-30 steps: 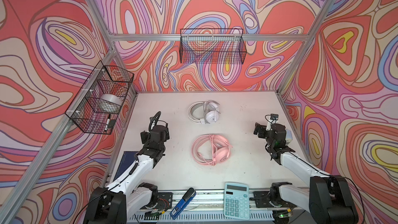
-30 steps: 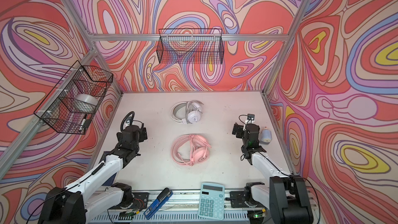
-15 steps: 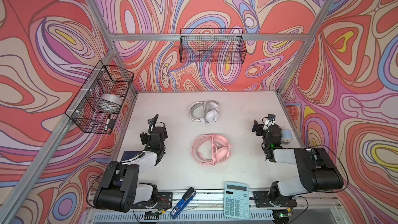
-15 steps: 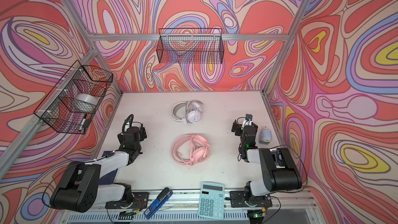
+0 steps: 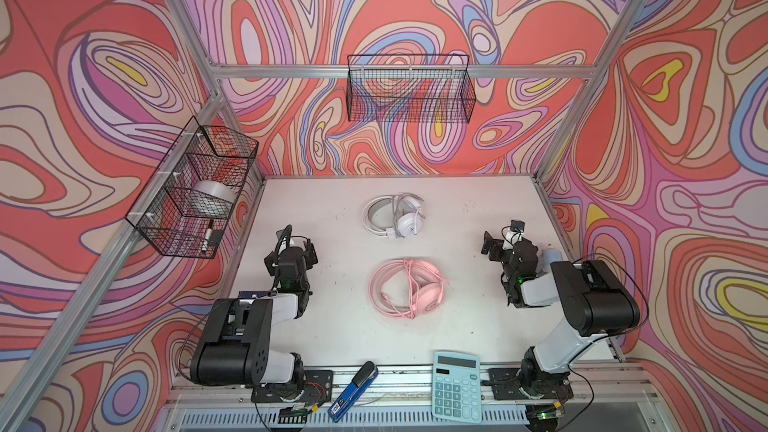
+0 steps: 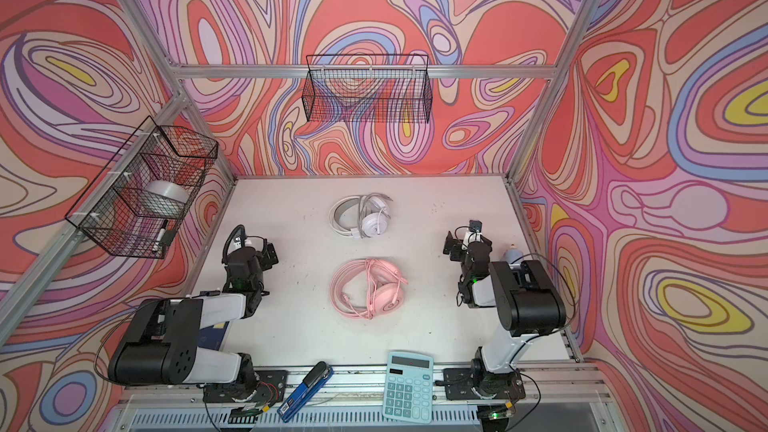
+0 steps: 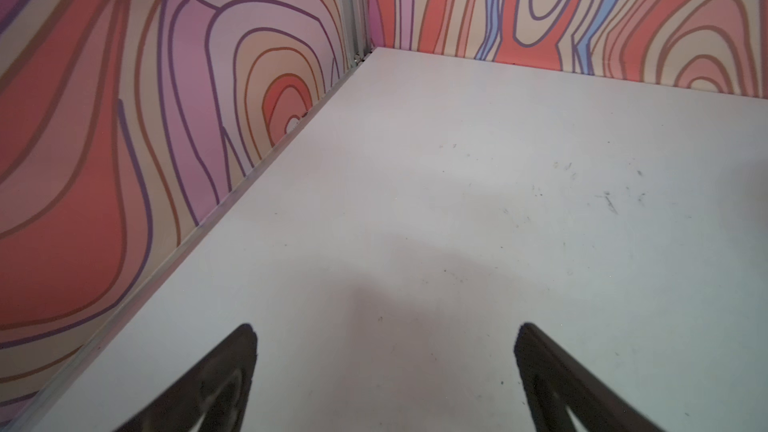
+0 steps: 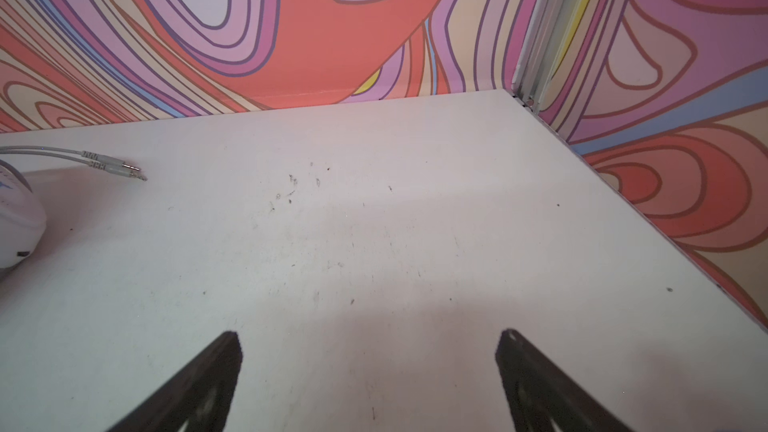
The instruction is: Wrap the headphones
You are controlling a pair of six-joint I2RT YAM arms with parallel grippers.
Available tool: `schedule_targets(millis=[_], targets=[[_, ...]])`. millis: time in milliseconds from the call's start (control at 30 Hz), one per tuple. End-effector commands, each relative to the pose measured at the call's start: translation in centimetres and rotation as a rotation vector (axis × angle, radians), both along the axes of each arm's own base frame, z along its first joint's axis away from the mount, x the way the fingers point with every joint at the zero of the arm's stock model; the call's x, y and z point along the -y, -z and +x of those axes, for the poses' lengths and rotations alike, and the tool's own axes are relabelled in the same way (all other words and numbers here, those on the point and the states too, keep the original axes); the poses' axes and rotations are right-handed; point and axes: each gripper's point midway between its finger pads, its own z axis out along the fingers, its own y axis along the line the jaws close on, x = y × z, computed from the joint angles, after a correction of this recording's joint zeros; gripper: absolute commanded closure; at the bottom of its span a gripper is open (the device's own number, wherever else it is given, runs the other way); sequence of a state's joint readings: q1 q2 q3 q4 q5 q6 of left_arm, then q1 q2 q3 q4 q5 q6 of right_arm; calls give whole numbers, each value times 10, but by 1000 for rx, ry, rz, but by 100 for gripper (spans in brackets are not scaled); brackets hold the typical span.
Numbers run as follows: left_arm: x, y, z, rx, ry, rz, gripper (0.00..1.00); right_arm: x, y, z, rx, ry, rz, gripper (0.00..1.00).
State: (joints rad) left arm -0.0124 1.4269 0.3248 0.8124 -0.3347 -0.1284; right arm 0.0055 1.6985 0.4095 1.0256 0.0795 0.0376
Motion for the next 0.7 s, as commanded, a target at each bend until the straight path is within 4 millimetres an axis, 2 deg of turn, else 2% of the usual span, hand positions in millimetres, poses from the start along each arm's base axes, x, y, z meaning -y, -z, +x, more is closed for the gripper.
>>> schedule_targets(millis=[0,67,667], targets=[[21,-4,17,31,145,-5,0,-11,1,12,-28,-74,-6,2],[22,6,18,20,147,-12,0,-11,1,12,-28,-76,-3,2],[28,5,23,18,183,-7,0,-4,1,13,-32,-40,-6,2]])
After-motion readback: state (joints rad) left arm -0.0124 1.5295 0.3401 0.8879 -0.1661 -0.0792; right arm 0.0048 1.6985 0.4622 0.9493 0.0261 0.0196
